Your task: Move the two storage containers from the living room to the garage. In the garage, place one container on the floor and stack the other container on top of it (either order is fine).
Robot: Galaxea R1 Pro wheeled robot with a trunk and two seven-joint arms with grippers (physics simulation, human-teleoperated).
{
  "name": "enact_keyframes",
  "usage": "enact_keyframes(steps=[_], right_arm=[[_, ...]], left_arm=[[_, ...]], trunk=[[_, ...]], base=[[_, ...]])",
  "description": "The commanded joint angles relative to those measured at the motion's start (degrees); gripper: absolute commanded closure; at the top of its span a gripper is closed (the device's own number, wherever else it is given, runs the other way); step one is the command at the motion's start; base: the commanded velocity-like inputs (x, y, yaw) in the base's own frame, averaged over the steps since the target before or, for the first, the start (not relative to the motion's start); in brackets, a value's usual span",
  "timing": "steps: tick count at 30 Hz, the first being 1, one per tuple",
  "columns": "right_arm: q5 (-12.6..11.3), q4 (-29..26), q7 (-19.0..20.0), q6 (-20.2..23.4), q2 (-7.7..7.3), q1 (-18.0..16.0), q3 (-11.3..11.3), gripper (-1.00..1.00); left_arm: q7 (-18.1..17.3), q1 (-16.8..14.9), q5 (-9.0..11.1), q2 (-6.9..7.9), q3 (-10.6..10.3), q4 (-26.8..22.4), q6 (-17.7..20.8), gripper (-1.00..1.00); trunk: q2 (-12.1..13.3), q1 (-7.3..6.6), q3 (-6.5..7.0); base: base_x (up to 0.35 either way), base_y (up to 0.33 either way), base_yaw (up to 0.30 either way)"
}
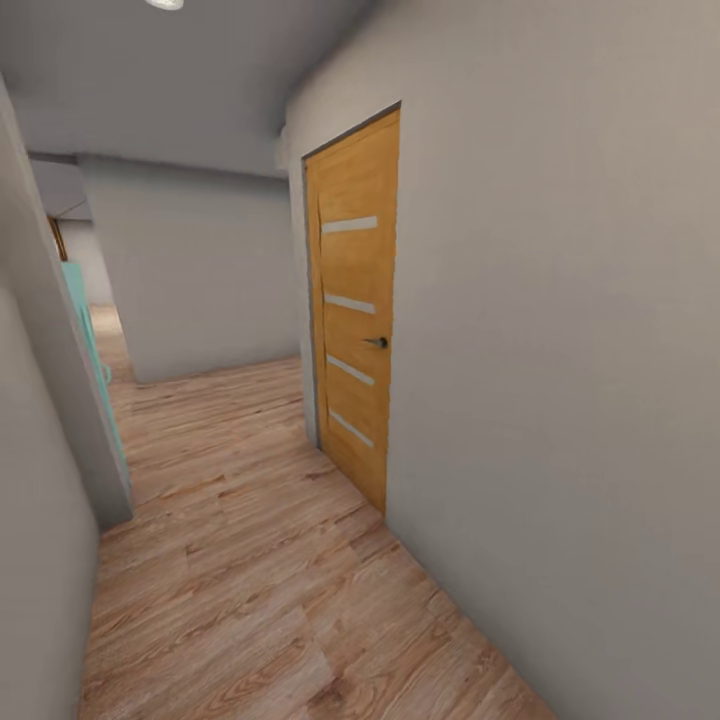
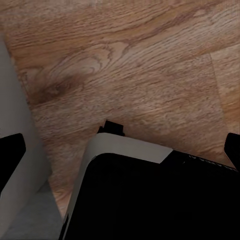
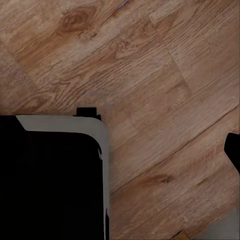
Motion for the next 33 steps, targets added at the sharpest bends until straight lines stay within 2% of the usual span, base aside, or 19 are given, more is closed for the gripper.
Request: enact_keyframes(steps=[1,22,33], right_arm=[[-0.4,0.2,-0.1,-0.3,0.01,-0.1,0.5,-1.0],[-0.3,0.2,-0.2,-0.4,0.01,-0.1,0.5,-1.0],[-0.3,0.2,-0.2,-0.4,0.01,-0.1,0.5,-1.0]], left_arm=[[0.1,-0.1,0.2,-0.01,-0.1,0.0,-0.2,-1.0],[0.4,-0.1,0.2,-0.09,-0.1,0.1,-0.2,-1.0],[0.4,-0.1,0.2,-0.09,-0.1,0.1,-0.2,-1.0]], trunk=[[-0.1,0.04,-0.08],[-0.1,0.04,-0.08],[-0.1,0.04,-0.08]], base=[[0.315,0.0,0.267],[0.321,-0.005,0.267],[0.318,-0.138,0.251]])
